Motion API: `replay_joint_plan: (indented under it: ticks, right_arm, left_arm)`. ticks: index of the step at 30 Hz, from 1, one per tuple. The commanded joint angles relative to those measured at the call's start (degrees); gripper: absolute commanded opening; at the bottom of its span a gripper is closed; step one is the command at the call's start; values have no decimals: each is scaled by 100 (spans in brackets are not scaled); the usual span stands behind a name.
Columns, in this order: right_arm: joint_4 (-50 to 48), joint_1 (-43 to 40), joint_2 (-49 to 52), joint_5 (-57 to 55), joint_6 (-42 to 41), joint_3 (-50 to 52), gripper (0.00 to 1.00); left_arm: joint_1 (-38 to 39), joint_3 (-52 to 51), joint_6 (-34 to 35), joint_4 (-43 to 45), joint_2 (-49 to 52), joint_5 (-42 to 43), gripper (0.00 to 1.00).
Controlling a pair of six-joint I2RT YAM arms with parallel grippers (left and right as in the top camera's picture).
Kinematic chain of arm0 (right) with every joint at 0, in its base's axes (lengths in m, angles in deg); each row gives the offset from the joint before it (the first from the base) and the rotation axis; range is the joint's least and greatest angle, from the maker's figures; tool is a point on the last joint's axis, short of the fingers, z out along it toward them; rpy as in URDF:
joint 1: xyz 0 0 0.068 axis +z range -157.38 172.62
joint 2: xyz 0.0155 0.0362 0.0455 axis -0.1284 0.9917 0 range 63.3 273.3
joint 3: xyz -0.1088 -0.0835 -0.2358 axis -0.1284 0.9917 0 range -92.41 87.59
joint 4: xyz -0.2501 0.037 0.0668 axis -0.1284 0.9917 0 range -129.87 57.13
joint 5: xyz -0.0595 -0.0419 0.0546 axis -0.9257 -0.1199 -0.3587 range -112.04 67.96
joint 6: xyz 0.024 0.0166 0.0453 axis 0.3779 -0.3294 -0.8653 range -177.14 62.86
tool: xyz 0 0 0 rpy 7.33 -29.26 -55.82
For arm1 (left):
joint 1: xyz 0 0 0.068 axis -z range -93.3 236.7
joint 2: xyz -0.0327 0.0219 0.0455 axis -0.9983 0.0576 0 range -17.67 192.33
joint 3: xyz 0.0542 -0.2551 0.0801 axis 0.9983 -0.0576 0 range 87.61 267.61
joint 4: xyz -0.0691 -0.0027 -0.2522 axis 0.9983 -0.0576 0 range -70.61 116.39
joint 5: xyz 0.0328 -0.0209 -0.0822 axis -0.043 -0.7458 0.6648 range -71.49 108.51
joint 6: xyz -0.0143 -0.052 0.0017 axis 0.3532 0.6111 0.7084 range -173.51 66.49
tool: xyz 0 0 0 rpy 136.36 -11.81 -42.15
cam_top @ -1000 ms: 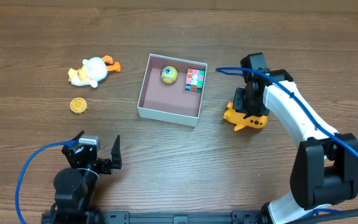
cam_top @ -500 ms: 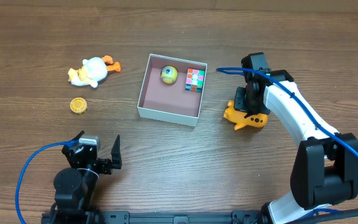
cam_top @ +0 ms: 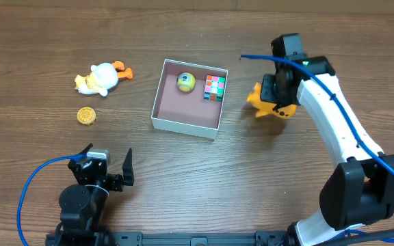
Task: Pack container
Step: 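Carry the orange fish left and lower it into the box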
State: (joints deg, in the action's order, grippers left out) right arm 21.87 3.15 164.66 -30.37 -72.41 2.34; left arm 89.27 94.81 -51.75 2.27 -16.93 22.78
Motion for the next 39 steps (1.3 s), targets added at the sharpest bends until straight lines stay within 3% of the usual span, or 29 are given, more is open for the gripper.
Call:
replay_joint_plan:
  ticks: [1,10,15,23,30,39]
  right_arm:
    - [232,-4,-109,-61,79,-673,4]
    - [960,723,-109,463,330,-2140,4]
    - [1021,1515,-107,326,-96,-2168,4]
    - [1019,1803,-13,573,-605,-2164,4]
    - [743,2559,551,546,-911,-2164,4]
    - [605,2686,1215,461,-1049,-2164,4]
  left_arm:
    - [-35,-26,81,22,-50,-20,100]
    - [-35,-26,81,22,-50,-20,100]
    - [-35,-26,83,22,-50,-20,100]
    - [-35,-26,81,22,-50,-20,100]
    - [-35,-26,81,22,-50,-20,100]
    - [-35,-26,81,22,-50,-20,100]
